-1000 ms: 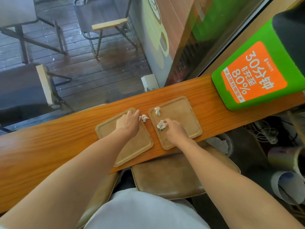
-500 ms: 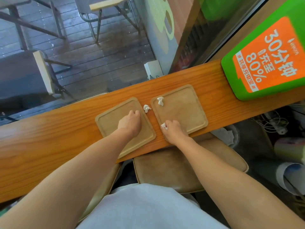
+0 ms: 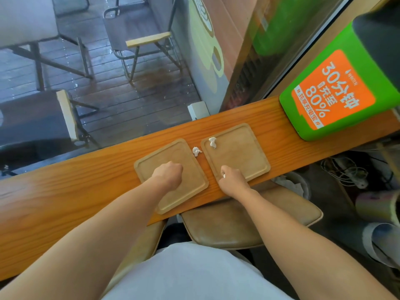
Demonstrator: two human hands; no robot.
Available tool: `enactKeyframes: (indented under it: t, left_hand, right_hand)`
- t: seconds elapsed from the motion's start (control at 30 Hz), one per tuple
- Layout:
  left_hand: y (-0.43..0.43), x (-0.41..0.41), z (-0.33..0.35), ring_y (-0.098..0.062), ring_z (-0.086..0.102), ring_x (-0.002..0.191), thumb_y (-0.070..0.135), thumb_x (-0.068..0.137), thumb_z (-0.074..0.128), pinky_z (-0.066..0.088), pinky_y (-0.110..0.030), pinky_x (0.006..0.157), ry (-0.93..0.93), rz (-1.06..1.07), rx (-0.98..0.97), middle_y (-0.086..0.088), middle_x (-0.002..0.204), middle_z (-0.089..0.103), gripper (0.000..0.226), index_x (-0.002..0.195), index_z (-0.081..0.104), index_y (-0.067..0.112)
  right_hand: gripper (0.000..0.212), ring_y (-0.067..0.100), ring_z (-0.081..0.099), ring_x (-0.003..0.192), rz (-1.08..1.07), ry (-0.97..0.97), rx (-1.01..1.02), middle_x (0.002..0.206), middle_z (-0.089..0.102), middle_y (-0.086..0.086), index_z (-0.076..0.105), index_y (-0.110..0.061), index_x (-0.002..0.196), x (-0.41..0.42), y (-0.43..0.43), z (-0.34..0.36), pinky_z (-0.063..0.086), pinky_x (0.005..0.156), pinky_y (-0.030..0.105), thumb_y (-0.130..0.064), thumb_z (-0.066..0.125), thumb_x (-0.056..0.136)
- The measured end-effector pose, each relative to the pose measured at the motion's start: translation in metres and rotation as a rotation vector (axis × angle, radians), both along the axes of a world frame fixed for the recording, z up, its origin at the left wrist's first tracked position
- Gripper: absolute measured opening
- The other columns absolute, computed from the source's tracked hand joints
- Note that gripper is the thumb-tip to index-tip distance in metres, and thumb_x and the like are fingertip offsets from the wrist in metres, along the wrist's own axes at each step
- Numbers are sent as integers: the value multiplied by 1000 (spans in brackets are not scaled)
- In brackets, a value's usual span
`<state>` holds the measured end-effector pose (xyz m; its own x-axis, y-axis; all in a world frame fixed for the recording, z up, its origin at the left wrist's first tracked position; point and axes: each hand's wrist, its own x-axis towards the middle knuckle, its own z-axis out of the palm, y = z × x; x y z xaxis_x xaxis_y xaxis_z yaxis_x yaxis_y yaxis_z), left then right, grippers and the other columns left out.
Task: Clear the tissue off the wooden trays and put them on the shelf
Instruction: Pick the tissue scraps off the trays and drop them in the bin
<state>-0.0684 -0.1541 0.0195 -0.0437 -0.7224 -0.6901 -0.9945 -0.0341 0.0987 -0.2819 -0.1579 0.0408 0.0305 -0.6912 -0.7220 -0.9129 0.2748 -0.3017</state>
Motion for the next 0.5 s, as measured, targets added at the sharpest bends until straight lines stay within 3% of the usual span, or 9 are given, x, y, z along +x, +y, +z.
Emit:
enactKeyframes:
  t: [0.17,0.37,0.5]
  left_hand:
    - [3,4,5,-20,55,64,2,91,47,51,-34,54,13,14,-51,-3,77,55,18,89,57,17]
    - [18,7,-2,-20,56,66,-7,90,46,47,-31,50,104,40,-70,-4,82,53,38,122,49,15]
    - [25,4,-5,-23,58,68,-5,93,45,47,-33,53,98,12,-62,-3,79,54,32,120,50,13]
  right_hand:
    - [21,18,54,78,-1,-42,21,92,55,2,53,-25,84,5,6,-2,47,62,33,-9,40,87]
    - [26,20,55,88,49,-44,3,103,56,2,61,-28,87,7,13,-14,49,70,30,-7,47,93]
    - [20,19,55,86,59,-55,-44,110,62,5,64,-27,90,1,17,-20,47,68,28,-15,50,97]
